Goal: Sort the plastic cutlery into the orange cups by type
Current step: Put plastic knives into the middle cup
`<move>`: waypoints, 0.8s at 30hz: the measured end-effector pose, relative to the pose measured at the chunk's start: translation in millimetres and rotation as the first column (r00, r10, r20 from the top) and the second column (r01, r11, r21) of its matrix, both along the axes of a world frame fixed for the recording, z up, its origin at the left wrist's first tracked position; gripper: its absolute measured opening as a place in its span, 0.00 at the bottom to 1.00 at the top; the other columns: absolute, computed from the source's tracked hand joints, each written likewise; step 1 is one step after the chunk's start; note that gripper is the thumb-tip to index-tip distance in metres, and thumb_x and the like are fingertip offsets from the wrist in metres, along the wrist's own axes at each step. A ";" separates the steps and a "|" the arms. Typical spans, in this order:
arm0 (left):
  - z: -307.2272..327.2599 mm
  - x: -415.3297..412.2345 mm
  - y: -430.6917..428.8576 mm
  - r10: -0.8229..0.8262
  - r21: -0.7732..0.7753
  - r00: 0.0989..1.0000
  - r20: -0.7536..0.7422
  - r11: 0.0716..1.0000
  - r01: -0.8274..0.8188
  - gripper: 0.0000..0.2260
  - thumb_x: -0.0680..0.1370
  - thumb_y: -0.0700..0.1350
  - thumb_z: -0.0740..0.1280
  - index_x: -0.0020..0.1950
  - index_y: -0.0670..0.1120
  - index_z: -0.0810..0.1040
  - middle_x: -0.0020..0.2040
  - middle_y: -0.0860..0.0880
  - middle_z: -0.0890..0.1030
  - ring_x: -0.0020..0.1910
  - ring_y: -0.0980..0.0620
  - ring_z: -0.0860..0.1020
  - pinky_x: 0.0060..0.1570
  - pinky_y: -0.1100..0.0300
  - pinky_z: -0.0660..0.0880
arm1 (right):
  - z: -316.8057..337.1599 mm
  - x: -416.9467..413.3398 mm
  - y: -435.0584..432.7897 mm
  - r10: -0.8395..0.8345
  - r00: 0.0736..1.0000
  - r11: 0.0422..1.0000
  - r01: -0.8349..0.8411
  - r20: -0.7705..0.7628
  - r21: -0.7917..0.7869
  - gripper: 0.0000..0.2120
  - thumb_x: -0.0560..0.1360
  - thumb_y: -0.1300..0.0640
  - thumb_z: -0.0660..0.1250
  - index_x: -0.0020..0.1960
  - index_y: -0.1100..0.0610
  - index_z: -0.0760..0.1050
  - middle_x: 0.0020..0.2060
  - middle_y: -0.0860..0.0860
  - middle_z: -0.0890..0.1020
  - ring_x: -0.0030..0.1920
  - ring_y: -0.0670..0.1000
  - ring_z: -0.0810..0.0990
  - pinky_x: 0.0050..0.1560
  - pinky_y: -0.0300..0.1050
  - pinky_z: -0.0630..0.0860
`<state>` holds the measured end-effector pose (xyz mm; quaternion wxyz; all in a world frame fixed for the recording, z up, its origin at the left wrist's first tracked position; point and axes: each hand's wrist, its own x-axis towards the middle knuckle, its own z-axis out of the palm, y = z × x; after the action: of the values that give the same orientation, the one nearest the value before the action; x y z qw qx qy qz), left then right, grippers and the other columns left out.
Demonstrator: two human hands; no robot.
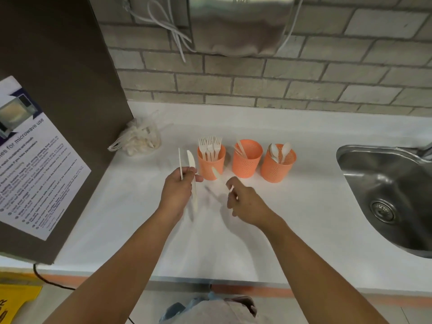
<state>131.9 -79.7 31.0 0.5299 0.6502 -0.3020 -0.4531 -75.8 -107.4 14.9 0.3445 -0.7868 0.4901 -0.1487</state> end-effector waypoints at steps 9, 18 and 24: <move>25.9 -35.3 -21.7 -0.053 -0.133 0.992 0.115 0.989 0.068 0.13 0.84 0.47 0.65 0.40 0.49 0.80 0.36 0.55 0.82 0.42 0.54 0.78 0.48 0.57 0.70 | 48.1 -33.3 -29.6 -0.244 0.891 0.969 0.241 0.383 0.057 0.22 0.82 0.66 0.59 0.69 0.45 0.69 0.42 0.53 0.77 0.32 0.45 0.76 0.38 0.44 0.74; 43.9 -48.8 -49.6 -0.076 -0.183 0.988 0.137 0.978 0.100 0.10 0.84 0.47 0.67 0.44 0.48 0.81 0.40 0.53 0.86 0.46 0.55 0.83 0.45 0.61 0.73 | 103.7 -56.0 -70.0 -0.437 0.523 0.844 -0.043 0.732 0.534 0.19 0.78 0.65 0.57 0.66 0.67 0.75 0.58 0.64 0.84 0.48 0.64 0.86 0.47 0.52 0.83; 40.6 -44.3 -69.1 -0.050 -0.176 0.995 0.081 0.982 0.063 0.07 0.82 0.47 0.69 0.45 0.50 0.84 0.40 0.52 0.85 0.41 0.53 0.82 0.52 0.52 0.75 | 104.0 -61.7 -95.2 -0.271 0.765 0.960 0.261 0.585 0.104 0.04 0.81 0.62 0.68 0.53 0.62 0.81 0.41 0.56 0.87 0.29 0.50 0.75 0.35 0.44 0.73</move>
<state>87.5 -148.8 71.5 0.5611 0.6080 -0.3796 -0.4140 -137.5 -202.5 118.9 0.4623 -0.6203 0.4653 -0.4302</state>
